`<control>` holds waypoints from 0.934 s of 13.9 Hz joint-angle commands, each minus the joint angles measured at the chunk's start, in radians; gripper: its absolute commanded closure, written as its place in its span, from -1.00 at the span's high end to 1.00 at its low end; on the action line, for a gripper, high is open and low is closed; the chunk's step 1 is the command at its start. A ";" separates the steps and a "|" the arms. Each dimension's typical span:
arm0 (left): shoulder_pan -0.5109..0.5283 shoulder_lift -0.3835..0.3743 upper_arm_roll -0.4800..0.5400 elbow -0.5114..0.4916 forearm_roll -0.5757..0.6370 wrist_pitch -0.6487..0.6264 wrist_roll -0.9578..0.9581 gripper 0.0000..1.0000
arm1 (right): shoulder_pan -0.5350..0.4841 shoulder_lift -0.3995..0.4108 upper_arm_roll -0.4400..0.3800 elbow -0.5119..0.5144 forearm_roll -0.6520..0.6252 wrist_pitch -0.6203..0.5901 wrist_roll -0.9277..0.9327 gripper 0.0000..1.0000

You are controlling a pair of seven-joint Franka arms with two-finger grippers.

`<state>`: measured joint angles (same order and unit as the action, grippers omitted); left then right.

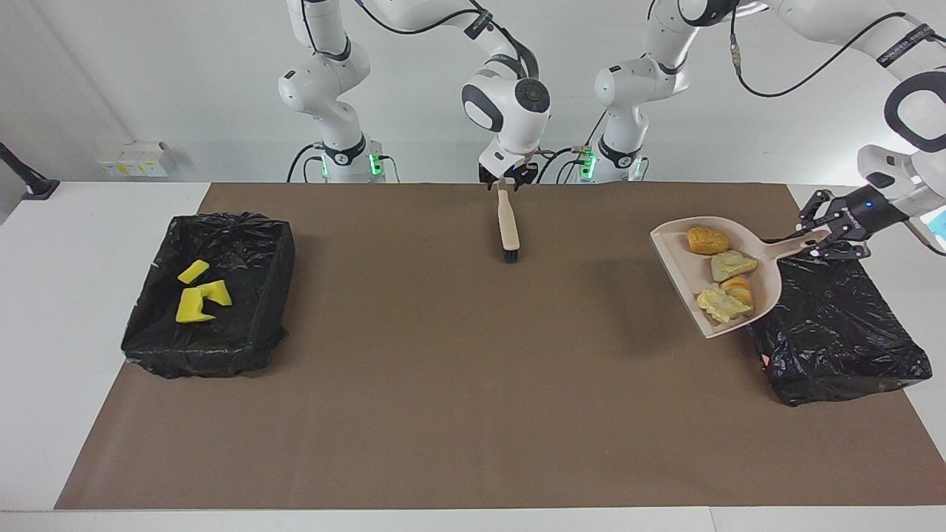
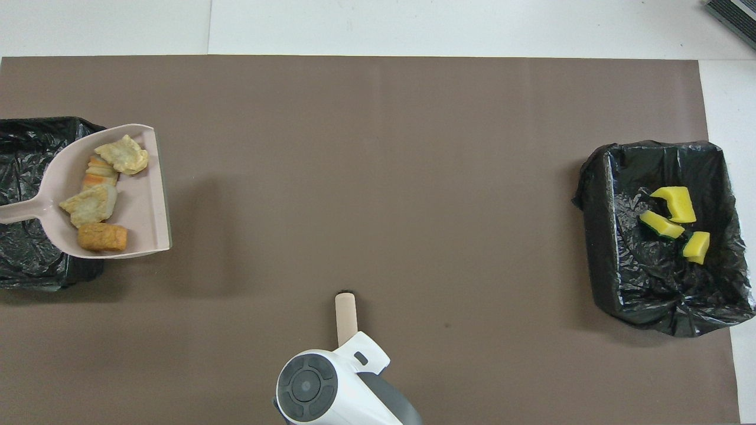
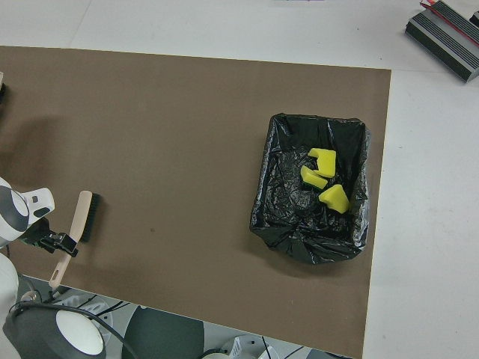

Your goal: Sweep and dump trash in bin

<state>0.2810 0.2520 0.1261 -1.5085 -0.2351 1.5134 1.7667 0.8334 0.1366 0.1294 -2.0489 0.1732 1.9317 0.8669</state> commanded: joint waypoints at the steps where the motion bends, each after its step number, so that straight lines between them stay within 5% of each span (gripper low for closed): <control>1: 0.087 0.056 -0.016 0.108 0.029 -0.054 0.085 -1.00 | -0.069 -0.014 0.003 0.085 -0.004 -0.124 -0.092 1.00; 8: 0.224 0.090 -0.008 0.240 0.126 -0.018 0.235 -1.00 | -0.342 -0.069 -0.002 0.314 -0.018 -0.477 -0.474 1.00; 13: 0.248 0.095 0.001 0.277 0.232 0.181 0.252 -1.00 | -0.558 -0.136 -0.025 0.371 -0.066 -0.548 -0.747 1.00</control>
<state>0.5149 0.3225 0.1314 -1.2822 -0.0425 1.6351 1.9906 0.3584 0.0409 0.1044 -1.6885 0.1310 1.4049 0.2284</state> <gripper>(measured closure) 0.670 0.000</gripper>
